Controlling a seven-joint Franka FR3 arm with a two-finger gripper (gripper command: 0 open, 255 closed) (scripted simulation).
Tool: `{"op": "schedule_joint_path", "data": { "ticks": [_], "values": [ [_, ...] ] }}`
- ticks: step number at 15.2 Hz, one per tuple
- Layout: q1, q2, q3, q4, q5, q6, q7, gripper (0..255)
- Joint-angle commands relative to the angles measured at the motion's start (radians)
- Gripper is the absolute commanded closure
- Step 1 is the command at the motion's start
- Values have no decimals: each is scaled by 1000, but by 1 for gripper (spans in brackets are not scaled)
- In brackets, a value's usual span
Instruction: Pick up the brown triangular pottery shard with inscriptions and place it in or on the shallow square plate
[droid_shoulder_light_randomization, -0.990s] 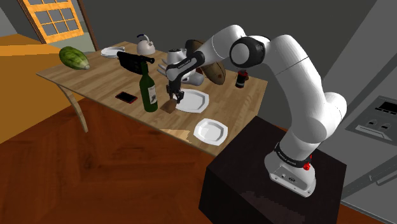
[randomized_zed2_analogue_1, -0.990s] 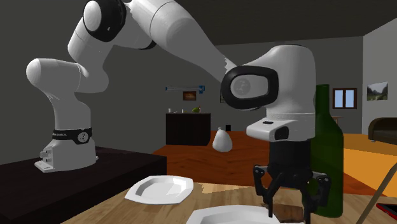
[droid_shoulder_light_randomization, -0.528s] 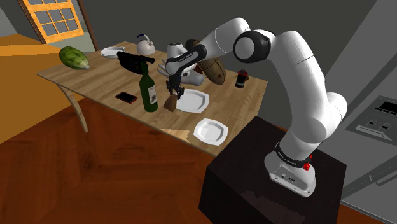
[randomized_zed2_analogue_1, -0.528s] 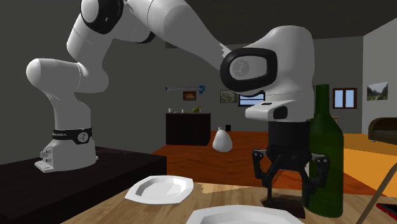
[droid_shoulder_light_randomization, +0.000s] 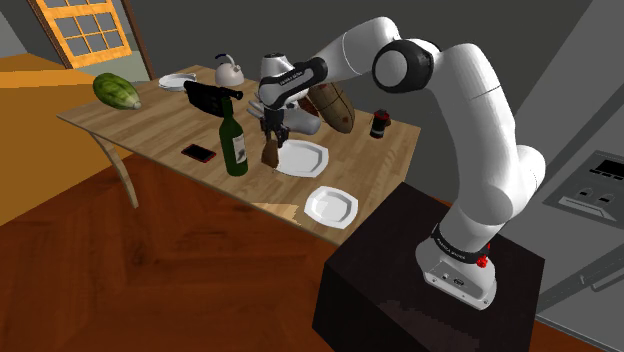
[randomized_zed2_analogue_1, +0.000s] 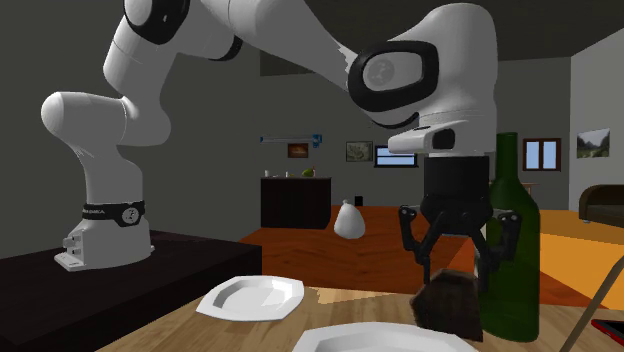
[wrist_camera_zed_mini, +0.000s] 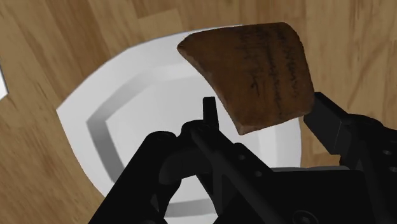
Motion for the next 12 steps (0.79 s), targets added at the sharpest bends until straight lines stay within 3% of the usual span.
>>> {"op": "schedule_joint_path", "data": {
  "ticks": [1,2,12],
  "values": [
    [-2,-19,2,-5,2,-14,-1,255],
    [-2,-18,2,-4,2,-14,-1,255],
    [-181,-143,-12,-170,30,23,-188,255]
  ]
}}
